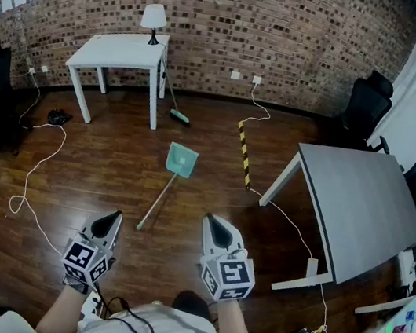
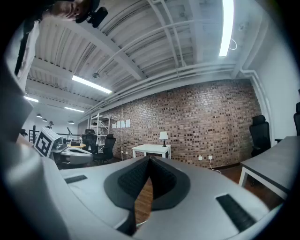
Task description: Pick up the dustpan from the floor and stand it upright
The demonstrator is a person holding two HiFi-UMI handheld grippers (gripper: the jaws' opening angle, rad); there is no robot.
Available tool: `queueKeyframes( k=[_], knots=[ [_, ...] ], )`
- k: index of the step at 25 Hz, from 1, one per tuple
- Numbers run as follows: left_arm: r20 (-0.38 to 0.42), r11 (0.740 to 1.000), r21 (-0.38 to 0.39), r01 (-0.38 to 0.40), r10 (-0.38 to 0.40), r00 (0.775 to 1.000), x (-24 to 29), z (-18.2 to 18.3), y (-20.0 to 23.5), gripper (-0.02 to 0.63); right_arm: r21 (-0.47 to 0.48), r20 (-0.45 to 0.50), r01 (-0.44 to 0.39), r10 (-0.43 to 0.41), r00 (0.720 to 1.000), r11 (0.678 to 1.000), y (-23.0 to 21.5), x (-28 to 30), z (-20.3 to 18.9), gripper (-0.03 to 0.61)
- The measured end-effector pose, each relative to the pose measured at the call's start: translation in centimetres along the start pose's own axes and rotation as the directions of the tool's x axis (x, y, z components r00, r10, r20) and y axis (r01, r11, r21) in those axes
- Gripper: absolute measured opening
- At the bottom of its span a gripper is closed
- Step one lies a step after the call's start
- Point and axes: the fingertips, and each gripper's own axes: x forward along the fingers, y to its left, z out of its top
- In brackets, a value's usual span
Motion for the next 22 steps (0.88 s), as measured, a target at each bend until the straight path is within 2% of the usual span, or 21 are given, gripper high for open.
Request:
queueKeyframes(
  k=[5, 11, 17, 22],
  knots=[
    [-0.007, 1.000, -0.001, -0.011, 0.011, 1.000, 0.8, -0.5, 1.2, 0.012, -0.006, 0.002, -0.010, 0.010, 1.000, 1.000, -0.1, 1.4, -0.2, -0.018],
    [-0.031, 1.000, 0.022, -0.008, 0.009, 0.999, 4.7, -0.9, 2.2, 0.012, 0.014, 0.011, -0.017, 0.017, 1.000, 1.000, -2.8, 5.0, -0.8, -0.018],
    [-0.049, 0.999, 0.024, -0.040, 0.041, 0.998, 12.0, -0.5, 5.9, 0.012, 0.034, 0.008, -0.039, 0.039, 0.999, 0.999, -7.6, 11.9, -1.2, -0.018],
    [-0.059, 0.998, 0.018, -0.066, 0.067, 0.996, 20.0, 0.9, 8.4, 0.012, 0.044, 0.003, -0.055, 0.055, 0.998, 0.997, -13.8, 18.4, -0.1, -0.018]
  ],
)
